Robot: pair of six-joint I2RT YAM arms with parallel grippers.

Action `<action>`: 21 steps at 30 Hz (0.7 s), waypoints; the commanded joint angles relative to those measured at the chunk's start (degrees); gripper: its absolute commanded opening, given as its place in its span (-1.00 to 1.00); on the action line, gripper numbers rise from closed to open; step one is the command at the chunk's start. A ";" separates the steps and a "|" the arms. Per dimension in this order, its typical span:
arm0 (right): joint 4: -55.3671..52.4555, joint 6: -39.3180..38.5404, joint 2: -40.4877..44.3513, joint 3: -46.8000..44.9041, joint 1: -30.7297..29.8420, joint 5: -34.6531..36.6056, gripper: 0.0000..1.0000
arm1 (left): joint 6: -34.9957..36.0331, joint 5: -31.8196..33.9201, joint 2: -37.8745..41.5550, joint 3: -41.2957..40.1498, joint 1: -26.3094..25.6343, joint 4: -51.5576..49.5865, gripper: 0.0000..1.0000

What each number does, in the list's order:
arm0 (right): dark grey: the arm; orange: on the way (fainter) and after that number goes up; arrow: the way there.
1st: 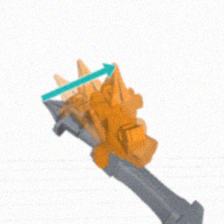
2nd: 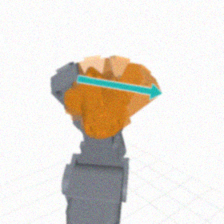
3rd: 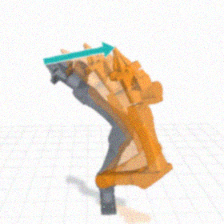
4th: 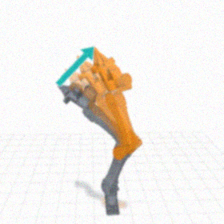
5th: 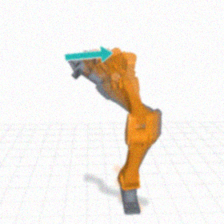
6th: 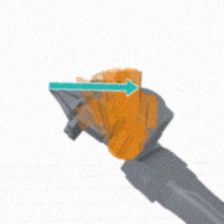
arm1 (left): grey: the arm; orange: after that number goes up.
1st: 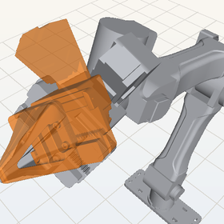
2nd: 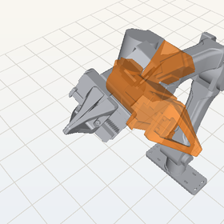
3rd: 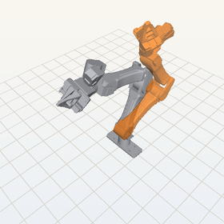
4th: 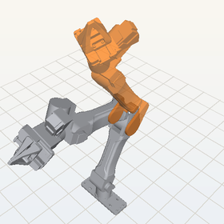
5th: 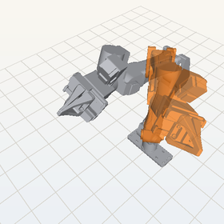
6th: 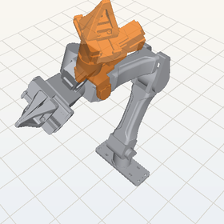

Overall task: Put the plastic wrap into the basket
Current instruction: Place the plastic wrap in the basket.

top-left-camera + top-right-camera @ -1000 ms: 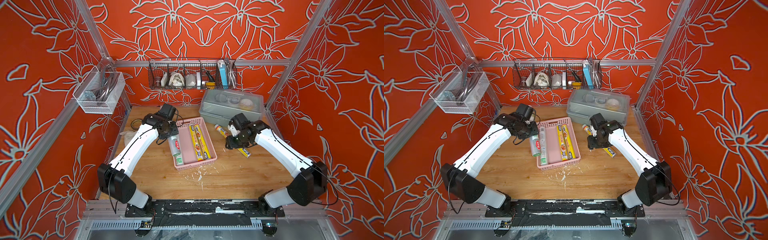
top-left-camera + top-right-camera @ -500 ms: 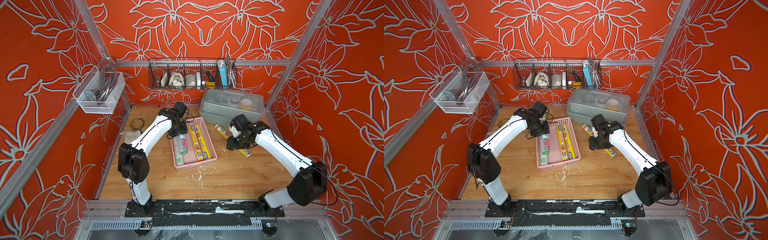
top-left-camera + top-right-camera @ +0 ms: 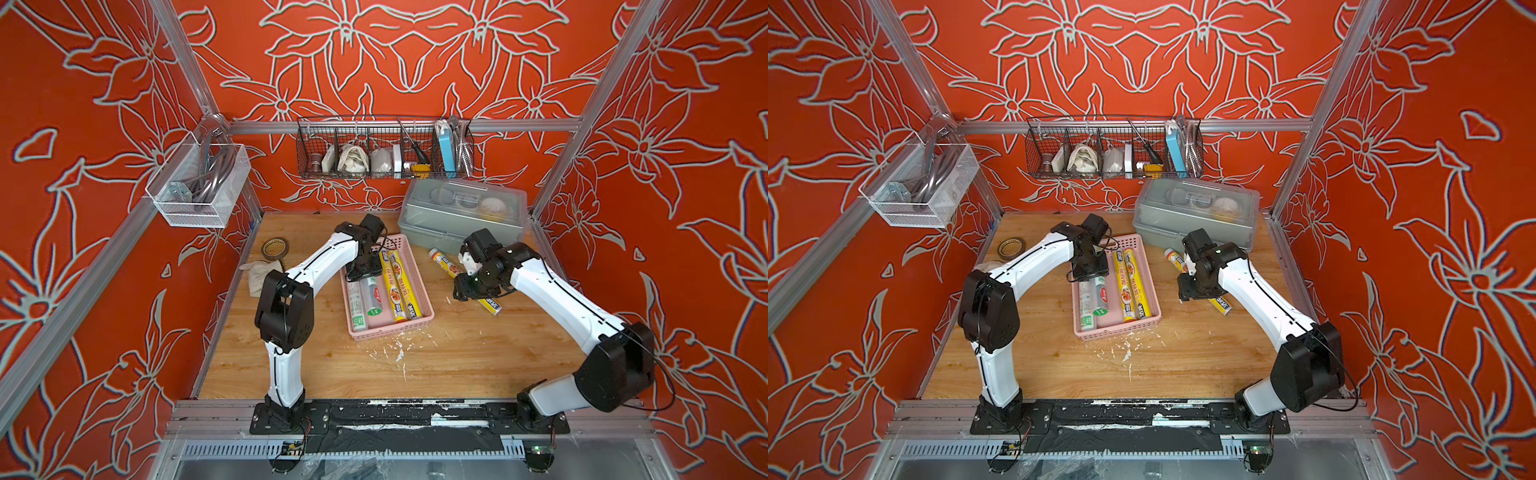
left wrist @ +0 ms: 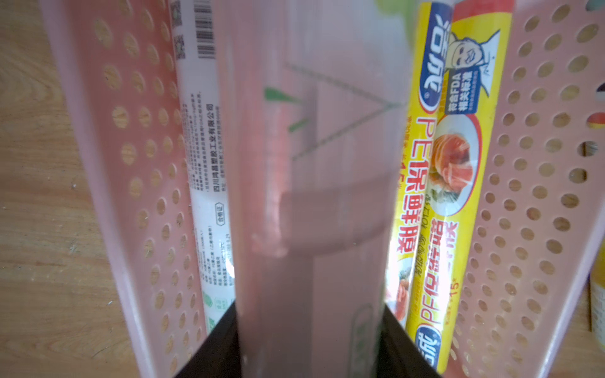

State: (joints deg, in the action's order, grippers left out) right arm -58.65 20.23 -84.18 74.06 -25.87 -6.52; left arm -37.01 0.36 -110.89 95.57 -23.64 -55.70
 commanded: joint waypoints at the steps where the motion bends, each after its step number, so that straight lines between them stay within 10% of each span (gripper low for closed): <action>1: -0.43 -0.19 1.21 -0.76 0.34 -0.34 0.19 | -0.49 0.42 -1.43 -0.51 -0.60 0.81 -0.39; 21: 0.03 -0.27 0.86 -1.11 0.38 -1.23 0.18 | -4.20 1.30 4.13 -6.27 -3.78 -0.13 -0.41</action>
State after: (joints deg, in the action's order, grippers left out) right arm -58.26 20.23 -84.14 73.73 -25.85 -7.20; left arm -40.77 1.45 -108.97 88.27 -27.38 -54.35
